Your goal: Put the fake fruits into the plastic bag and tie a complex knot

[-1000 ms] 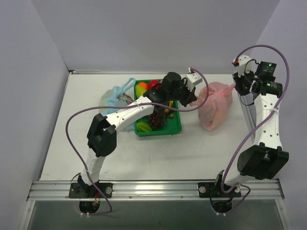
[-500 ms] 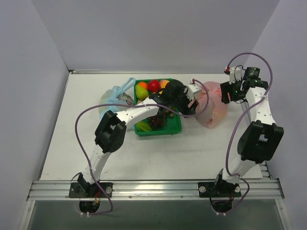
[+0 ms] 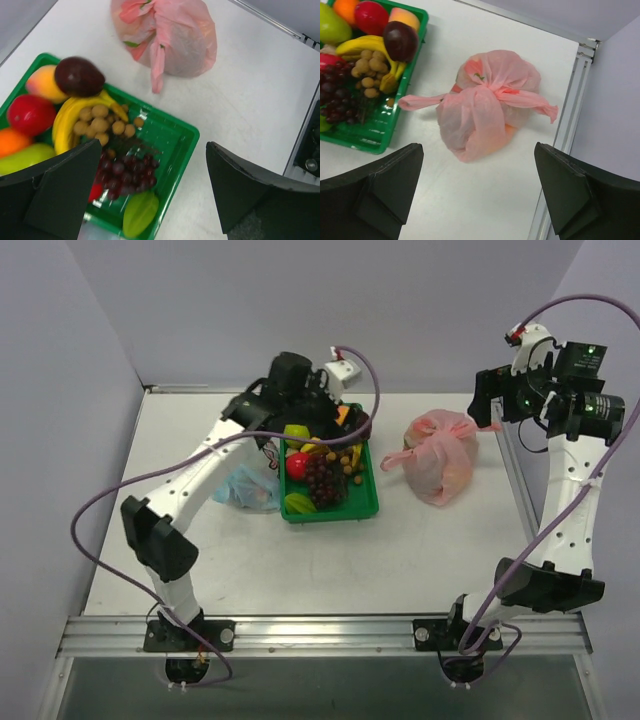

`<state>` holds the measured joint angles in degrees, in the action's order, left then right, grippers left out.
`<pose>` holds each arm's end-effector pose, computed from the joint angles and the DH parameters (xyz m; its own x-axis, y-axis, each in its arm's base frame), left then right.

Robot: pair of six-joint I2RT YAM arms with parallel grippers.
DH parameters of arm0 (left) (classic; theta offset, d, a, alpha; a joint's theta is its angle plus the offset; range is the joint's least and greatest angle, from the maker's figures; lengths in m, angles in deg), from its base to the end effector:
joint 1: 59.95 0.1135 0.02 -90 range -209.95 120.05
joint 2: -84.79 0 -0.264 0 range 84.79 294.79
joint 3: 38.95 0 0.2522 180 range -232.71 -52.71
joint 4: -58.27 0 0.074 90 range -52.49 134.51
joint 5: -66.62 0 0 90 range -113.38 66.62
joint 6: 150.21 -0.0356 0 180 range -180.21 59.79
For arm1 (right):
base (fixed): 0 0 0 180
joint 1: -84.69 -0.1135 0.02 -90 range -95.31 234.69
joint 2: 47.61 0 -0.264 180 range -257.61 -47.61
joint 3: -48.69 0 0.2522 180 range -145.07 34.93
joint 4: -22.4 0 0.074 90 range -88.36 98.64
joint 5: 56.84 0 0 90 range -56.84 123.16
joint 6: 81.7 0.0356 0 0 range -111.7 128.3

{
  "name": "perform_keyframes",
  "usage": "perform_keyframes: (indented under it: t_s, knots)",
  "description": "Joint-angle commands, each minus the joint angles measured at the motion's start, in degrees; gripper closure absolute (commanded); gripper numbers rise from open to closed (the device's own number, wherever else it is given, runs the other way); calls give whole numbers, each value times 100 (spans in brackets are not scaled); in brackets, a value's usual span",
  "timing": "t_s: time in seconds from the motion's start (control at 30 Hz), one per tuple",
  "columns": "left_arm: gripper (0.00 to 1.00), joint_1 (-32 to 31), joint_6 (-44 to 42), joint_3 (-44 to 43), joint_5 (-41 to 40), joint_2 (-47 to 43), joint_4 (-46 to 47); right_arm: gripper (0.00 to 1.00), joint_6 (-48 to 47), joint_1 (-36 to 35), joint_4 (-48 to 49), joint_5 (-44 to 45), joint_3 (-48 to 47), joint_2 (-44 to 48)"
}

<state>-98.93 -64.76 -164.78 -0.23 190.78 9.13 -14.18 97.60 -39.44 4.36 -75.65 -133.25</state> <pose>0.3200 -0.2770 0.4006 -0.3122 0.3465 -0.8846 0.8724 0.4731 -0.1226 0.2899 -0.0489 0.4931 -0.2637 -0.2833 -0.9221 -0.3645 0.9143 -0.1767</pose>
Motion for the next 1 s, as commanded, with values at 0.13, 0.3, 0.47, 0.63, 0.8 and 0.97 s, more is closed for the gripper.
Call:
perform_keyframes:
  t_s: [0.13, 0.3, 0.47, 0.63, 0.8, 0.97]
  knots:
    - [3, 1462, -379, 747, 751, -1536, -2043, 0, 7, -876, -1969, -223, 579, 117]
    - [3, 2122, -492, 2152, 252, -3030, -2088, 0, 402, -1562, -1346, -372, 2379, 846]
    - [3, 2132, -713, 4039, -250, -4374, -2123, 0, 429, -2221, -687, 22, 3814, 1313]
    - [3, 2123, -591, 4976, -591, -4904, -2070, 0, 578, -3152, 24, 681, 5184, 1823]
    - [2, 2114, -634, 5037, -584, -4949, -1991, 0, 719, -3945, 316, 1509, 5785, 2078]
    - [3, 2114, -696, 5125, -698, -4861, -1885, 0, 745, -3936, 334, 1649, 5785, 2280]
